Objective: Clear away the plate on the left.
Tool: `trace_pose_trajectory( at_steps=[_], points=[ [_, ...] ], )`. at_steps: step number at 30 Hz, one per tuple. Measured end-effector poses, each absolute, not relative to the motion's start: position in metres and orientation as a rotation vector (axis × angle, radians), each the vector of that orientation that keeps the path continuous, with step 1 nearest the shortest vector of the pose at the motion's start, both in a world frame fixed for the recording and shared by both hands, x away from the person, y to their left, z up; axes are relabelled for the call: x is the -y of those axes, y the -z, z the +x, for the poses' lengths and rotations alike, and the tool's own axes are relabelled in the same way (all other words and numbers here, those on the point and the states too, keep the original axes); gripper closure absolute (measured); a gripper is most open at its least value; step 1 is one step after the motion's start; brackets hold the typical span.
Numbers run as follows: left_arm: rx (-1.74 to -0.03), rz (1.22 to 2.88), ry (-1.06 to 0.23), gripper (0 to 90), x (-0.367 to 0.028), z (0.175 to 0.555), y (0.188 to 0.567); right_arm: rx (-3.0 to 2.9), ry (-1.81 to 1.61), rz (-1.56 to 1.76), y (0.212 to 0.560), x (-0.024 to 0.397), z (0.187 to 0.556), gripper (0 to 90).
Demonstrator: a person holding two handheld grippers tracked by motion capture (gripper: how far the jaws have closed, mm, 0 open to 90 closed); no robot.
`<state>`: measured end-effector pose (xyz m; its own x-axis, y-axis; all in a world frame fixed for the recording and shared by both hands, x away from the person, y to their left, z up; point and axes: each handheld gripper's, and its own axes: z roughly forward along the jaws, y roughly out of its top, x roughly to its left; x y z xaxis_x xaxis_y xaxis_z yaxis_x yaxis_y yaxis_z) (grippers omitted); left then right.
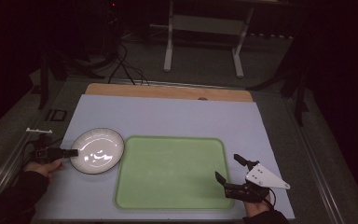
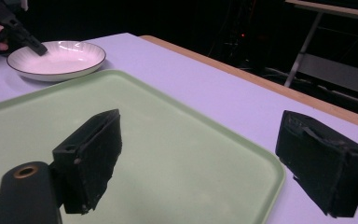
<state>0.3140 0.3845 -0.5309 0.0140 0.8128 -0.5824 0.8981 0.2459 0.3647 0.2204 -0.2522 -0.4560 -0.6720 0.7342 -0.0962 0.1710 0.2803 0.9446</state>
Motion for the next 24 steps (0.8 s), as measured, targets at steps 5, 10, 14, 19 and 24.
trace_pose_trajectory(
  at_steps=[5,10,14,19,24],
  points=[
    [-1.818,1.558,0.155,82.5,-0.384,0.314,0.528,-2.023,-1.405,0.816,0.456,0.253,0.22,14.2],
    [-1.828,1.519,0.159,84.1,-0.385,0.316,0.527,-2.026,-1.405,0.816,0.456,0.253,0.221,14.2],
    [-1.832,1.517,0.13,84.9,-0.385,0.317,0.522,-2.022,-1.405,0.818,0.456,0.253,0.221,14.2],
    [-1.844,1.502,0.125,85.0,-0.385,0.318,0.52,-2.02,-1.409,0.822,0.456,0.254,0.221,14.2],
    [-1.832,1.492,0.133,84.7,-0.387,0.318,0.517,-2.02,-1.41,0.823,0.456,0.254,0.221,14.2]
  ],
)
